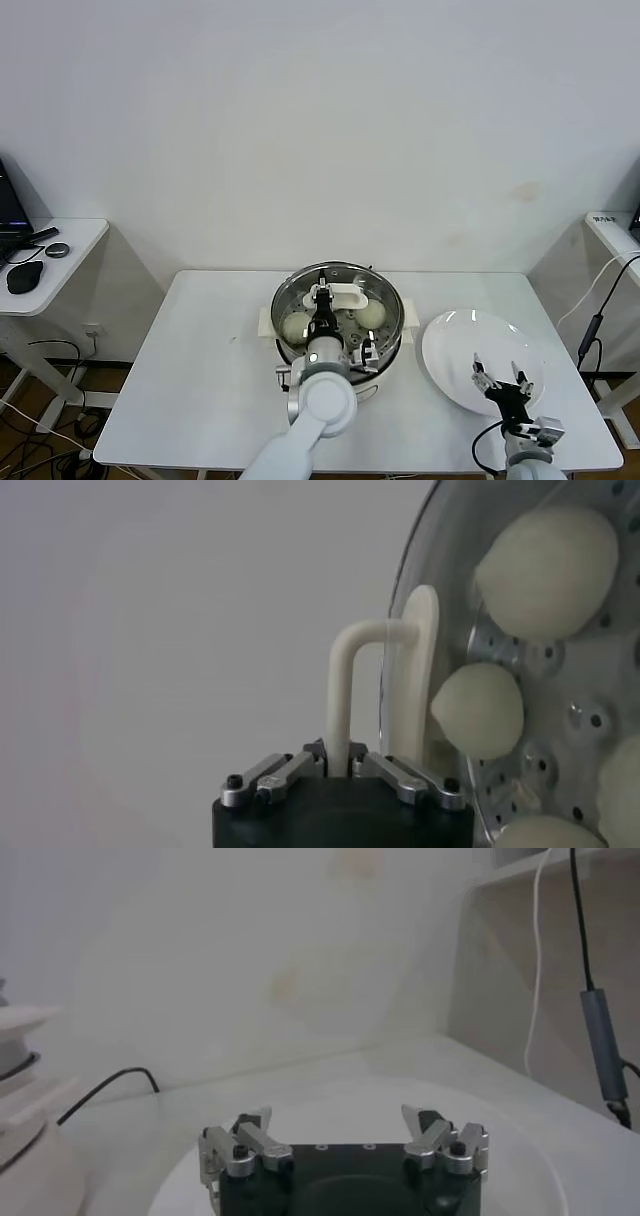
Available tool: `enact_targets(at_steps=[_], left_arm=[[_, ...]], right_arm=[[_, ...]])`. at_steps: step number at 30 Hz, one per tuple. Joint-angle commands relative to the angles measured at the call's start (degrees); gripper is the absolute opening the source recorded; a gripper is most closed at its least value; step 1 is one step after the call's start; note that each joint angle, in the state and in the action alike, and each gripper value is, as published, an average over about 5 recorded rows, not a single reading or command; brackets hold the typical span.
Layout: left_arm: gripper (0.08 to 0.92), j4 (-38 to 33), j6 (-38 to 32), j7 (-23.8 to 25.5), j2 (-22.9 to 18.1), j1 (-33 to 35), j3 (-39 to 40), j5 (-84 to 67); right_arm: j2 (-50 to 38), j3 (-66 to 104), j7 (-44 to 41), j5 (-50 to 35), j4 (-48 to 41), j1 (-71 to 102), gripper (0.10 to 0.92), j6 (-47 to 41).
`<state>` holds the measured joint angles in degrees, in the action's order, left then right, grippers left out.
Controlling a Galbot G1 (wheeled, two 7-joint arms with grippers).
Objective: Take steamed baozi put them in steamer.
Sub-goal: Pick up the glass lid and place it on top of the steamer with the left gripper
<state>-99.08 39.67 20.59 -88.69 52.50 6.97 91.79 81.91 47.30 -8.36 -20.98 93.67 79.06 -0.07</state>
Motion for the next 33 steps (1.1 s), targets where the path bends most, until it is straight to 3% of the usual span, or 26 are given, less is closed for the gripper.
enact_targets(at_steps=[1, 27, 33], left_arm=[[0.178, -0.08, 0.00, 0.11, -0.12, 0.27, 0.20, -0.36], [0.178, 0.88, -0.10, -0.38, 0.49, 1.07, 0.16, 1.51], [0.187, -5.74, -0.76, -3.65, 2.14, 4.06, 1.63, -2.09]], right_arm=[[0.17, -0.05, -0.01, 0.13, 0.04, 0.02, 0.823, 0.13], [0.18, 0.13, -0.04, 0.23, 0.55, 0.81, 0.823, 0.62], [0.10, 0.25, -0.02, 0.17, 0.92, 0.81, 0.823, 0.44]])
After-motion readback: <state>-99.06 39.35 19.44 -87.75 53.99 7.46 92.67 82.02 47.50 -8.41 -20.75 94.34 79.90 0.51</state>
